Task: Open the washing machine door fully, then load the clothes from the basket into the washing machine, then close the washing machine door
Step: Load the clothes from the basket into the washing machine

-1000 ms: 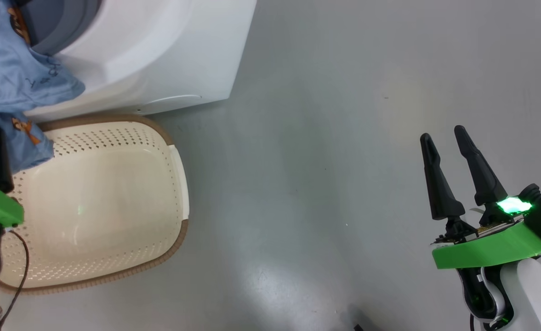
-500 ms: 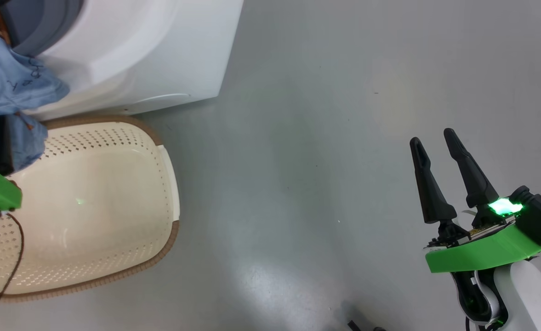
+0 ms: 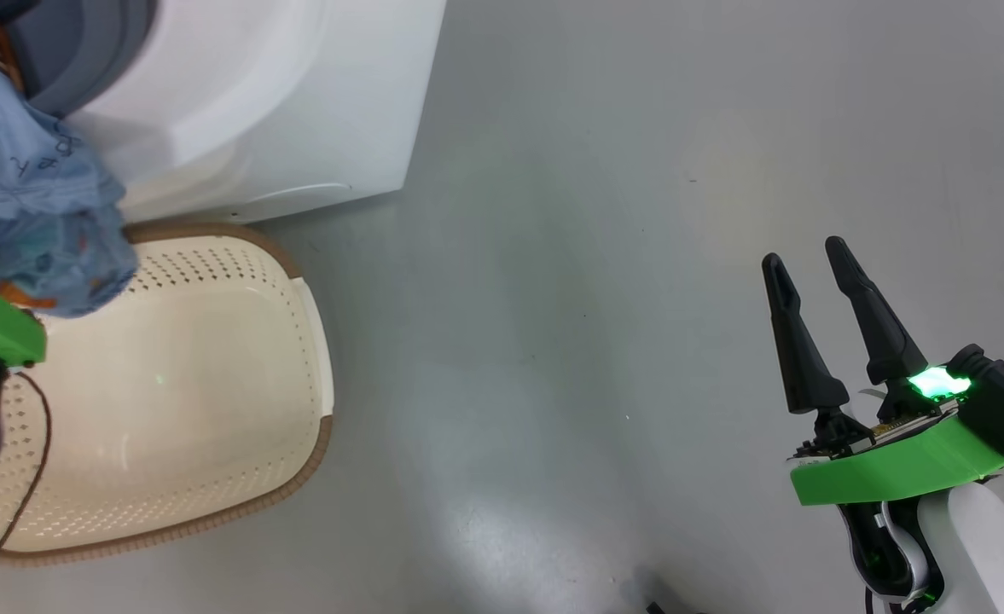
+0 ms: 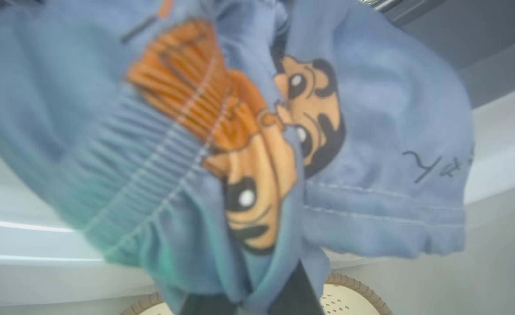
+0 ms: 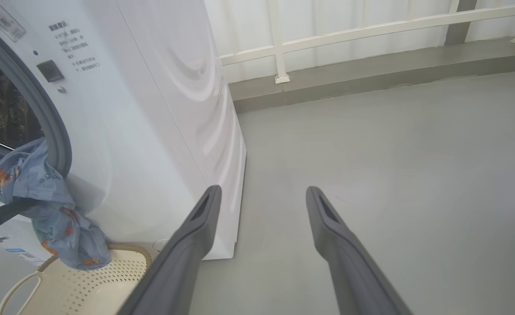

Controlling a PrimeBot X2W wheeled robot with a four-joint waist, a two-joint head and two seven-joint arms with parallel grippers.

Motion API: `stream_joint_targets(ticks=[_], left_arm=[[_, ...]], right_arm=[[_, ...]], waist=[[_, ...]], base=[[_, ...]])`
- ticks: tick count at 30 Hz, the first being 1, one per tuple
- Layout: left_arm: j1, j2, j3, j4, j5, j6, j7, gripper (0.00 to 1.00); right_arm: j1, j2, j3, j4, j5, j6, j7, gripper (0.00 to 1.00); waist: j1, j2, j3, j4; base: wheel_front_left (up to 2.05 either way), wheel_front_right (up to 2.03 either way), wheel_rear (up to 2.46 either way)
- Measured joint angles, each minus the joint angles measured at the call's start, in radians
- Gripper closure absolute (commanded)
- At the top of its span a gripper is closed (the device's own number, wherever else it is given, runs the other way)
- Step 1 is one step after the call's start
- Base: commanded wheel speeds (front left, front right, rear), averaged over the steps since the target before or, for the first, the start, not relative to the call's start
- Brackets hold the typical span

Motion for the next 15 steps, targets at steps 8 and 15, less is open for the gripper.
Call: stream_joint_targets(ticks=[8, 15], left_arm=[[0.056, -0.003, -0.023, -0.148, -0.044, 0.000, 0.000, 1.00], [0.104, 0.004, -0.028, -0.299, -0.081, 0.000, 0.000, 1.00]], right_arm=[[0.000, 0.008, -0.004, 0.000, 0.000, 0.000, 0.000, 0.00], [0.000, 0.013, -0.005, 0.005, 0.000, 0.000, 0.000, 0.00]], waist=[[0.0000, 0.0000, -0.023, 0.021], [0.0000, 0.0001, -0.049, 0.039]], base=[[0.00, 0.00, 0.00], [0.00, 0.00, 0.00]])
